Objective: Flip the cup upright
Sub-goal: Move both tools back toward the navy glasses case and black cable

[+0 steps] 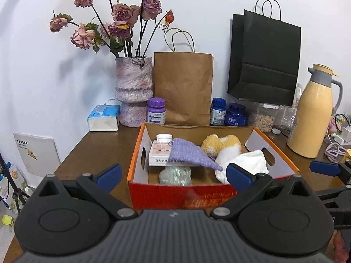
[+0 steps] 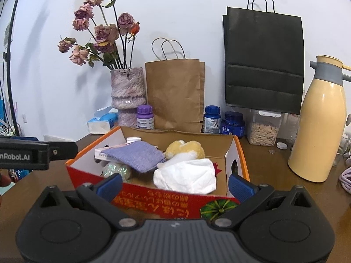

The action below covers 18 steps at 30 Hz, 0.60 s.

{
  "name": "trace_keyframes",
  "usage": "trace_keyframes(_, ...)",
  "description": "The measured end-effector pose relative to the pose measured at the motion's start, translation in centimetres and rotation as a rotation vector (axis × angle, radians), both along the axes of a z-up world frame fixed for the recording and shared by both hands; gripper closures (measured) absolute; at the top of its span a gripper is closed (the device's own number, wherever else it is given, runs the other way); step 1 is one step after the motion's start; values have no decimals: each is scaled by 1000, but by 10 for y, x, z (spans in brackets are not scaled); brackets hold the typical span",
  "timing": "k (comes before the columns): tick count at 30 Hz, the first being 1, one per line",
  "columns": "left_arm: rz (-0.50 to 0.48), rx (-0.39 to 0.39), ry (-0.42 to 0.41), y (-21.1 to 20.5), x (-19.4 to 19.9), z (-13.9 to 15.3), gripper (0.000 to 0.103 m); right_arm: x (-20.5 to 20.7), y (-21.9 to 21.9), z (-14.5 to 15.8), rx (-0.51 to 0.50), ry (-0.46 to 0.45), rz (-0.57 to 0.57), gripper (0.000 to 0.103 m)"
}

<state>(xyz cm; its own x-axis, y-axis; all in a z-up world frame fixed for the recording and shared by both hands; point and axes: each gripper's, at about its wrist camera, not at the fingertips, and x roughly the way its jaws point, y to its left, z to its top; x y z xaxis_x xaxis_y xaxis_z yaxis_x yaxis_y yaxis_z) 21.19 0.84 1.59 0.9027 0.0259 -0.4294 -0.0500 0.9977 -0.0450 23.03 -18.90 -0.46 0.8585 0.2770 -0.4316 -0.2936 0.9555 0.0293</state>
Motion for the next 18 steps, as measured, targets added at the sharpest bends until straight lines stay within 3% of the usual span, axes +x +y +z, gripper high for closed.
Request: trace_keyframes(18,18,5,60,22,-41,-16,0,-40,11,-15,-30,72,23,0)
